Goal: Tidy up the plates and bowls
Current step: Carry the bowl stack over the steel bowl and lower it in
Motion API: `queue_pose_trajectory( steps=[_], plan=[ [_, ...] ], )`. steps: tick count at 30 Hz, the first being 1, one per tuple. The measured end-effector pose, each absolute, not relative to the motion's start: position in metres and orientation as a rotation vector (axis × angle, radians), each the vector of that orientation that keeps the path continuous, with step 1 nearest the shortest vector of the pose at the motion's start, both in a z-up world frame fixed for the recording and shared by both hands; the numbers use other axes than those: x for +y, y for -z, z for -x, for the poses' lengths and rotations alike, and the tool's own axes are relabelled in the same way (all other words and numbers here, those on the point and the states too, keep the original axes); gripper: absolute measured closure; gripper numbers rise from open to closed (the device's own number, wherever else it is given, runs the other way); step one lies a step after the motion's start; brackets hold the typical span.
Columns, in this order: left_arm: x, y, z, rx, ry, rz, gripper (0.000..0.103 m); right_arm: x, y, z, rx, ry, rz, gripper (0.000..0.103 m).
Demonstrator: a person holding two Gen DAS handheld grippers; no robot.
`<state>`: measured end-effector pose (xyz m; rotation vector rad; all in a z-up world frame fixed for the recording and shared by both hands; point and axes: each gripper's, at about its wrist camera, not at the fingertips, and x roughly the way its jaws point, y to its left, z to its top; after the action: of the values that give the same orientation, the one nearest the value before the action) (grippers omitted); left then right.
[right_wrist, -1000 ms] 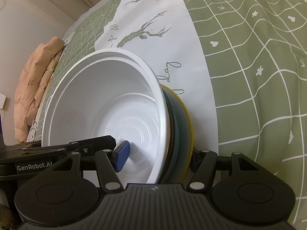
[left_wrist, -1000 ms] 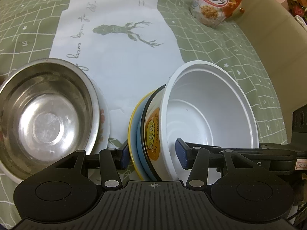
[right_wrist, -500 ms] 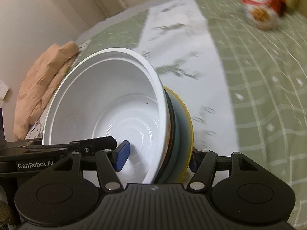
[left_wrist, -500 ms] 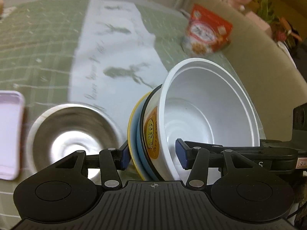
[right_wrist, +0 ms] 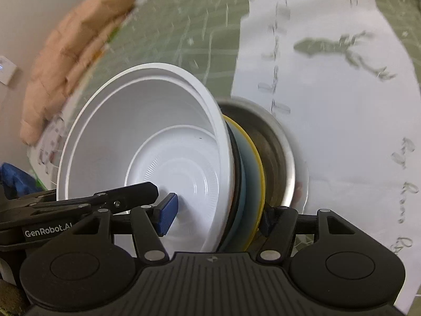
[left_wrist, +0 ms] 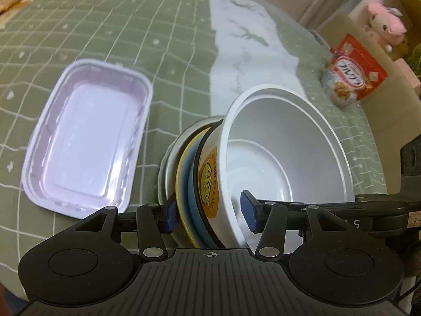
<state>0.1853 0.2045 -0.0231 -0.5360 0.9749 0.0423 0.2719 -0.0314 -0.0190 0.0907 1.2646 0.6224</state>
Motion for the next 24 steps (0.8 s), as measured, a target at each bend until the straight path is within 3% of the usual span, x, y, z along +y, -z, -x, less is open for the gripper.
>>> queue_pose_trajectory(
  steps=[24],
  plan=[
    [0.219,0.047,-0.187,0.953,0.039,0.614,0.062,-0.037,0.002,-0.255,1.215,-0.542,-0.015,0.044]
  ],
)
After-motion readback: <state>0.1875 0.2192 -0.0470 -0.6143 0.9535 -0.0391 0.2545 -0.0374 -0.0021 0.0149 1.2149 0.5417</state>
